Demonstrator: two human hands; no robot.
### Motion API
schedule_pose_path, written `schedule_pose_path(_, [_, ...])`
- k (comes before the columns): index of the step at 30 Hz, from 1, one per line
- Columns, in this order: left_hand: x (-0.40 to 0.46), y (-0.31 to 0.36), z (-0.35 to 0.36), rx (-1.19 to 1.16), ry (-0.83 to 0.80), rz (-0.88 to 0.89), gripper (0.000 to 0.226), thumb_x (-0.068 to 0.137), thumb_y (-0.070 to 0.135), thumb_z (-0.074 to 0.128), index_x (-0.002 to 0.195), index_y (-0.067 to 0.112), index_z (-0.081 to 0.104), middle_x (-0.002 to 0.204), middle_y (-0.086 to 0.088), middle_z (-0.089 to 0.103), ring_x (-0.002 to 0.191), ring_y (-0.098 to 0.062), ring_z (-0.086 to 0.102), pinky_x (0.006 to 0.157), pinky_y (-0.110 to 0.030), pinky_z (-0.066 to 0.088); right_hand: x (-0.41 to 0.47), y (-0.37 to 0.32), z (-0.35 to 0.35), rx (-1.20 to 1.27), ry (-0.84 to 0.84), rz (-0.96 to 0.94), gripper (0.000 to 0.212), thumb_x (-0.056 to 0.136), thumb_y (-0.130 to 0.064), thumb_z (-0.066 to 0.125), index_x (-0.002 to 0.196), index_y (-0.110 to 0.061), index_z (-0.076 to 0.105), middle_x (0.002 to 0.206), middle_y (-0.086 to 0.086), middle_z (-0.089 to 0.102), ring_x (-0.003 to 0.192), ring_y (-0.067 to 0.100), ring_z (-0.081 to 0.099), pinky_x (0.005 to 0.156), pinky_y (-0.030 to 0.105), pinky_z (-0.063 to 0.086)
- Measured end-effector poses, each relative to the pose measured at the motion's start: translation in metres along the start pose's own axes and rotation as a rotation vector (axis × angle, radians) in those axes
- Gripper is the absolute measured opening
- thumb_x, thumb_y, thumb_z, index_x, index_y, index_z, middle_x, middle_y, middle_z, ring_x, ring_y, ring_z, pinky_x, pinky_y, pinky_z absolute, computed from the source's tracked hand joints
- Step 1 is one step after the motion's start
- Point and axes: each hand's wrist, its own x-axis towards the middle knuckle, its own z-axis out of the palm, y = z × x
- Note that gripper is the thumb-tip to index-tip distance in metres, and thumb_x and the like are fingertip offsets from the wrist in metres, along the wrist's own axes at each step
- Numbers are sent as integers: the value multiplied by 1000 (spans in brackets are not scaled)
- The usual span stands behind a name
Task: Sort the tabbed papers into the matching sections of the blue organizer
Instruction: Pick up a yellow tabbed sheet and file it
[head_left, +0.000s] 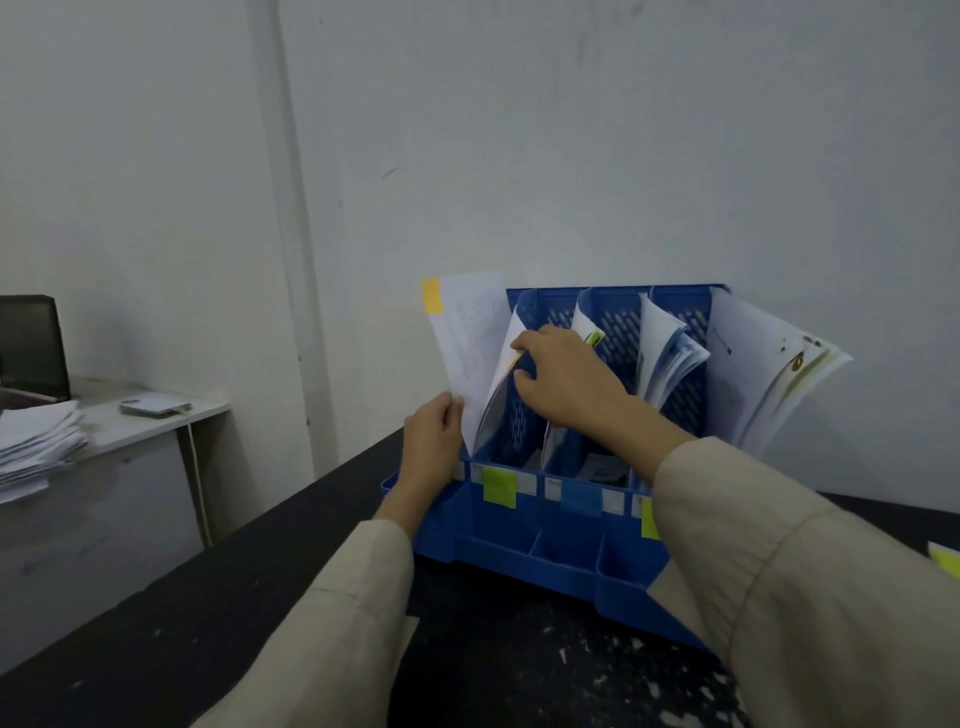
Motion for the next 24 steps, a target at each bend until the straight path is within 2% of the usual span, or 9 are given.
schedule_pose_path(3, [-2, 1, 0, 119, -79, 12, 45, 98, 8, 41, 55, 16, 29, 53, 1, 36, 52, -8, 29, 49, -26, 23, -1, 0, 2, 5, 14, -4, 31, 93, -13, 46, 122, -4, 53, 119, 14, 53, 109, 28, 50, 91, 42, 45])
schedule_pose_path(9, [-5, -5, -4, 293, -361, -65, 38, 91, -4, 37, 56, 12, 32, 59, -4, 42, 60, -19, 40, 56, -28, 28, -2, -1, 4, 10, 14, -30, 39, 94, -11, 43, 132, -5, 46, 126, 13, 49, 115, 27, 48, 90, 37, 43])
schedule_pose_path(13, [3, 3, -12, 267, -518, -182, 22, 87, -3, 37, 77, -3, 56, 83, -19, 58, 75, -24, 50, 63, -30, 38, -3, -3, 3, 26, -23, -55, 48, 95, -8, 39, 142, -8, 33, 138, 11, 40, 122, 28, 44, 94, 35, 39])
schedule_pose_path(16, [-2, 17, -14, 50, -403, -199, 19, 79, 19, 42, 88, 12, 57, 79, -12, 55, 75, -19, 47, 66, -29, 37, -5, -4, 5, 85, -26, -50, 50, 95, -6, 39, 143, -9, 30, 139, 11, 39, 119, 27, 45, 89, 31, 37])
schedule_pose_path(18, [-5, 25, -14, -76, -292, -171, 26, 87, 24, 49, 112, 29, 51, 83, -2, 58, 81, -18, 52, 68, -27, 40, -7, -4, 4, 133, -32, -47, 54, 93, -3, 40, 145, -11, 26, 139, 11, 40, 117, 26, 46, 87, 30, 36])
schedule_pose_path(19, [-6, 27, -12, -58, -259, -119, 29, 93, 23, 50, 122, 25, 50, 87, -1, 60, 82, -17, 54, 68, -27, 41, -7, -4, 3, 159, -44, -51, 58, 92, -2, 41, 146, -12, 23, 140, 12, 40, 113, 27, 49, 87, 32, 39])
schedule_pose_path(21, [-5, 26, -7, 103, -229, -19, 15, 97, 22, 48, 93, 13, 58, 72, -1, 57, 66, -15, 51, 59, -29, 35, -8, -4, 3, 198, -82, -60, 66, 90, 2, 42, 148, -14, 15, 136, 16, 44, 94, 28, 56, 84, 39, 47])
schedule_pose_path(22, [-5, 25, -5, 162, -210, -7, 29, 98, 19, 45, 70, 11, 50, 60, -2, 48, 58, -17, 44, 57, -29, 30, -8, -4, 2, 210, -101, -59, 70, 89, 3, 41, 149, -15, 11, 133, 18, 46, 87, 29, 57, 82, 44, 49])
schedule_pose_path(24, [-6, 23, -1, 223, -195, -33, 45, 98, 13, 41, 54, 12, 32, 53, -3, 38, 57, -21, 39, 56, -31, 25, -10, -5, 3, 221, -131, -60, 74, 87, 5, 39, 150, -18, 6, 134, 20, 46, 88, 33, 59, 83, 50, 49])
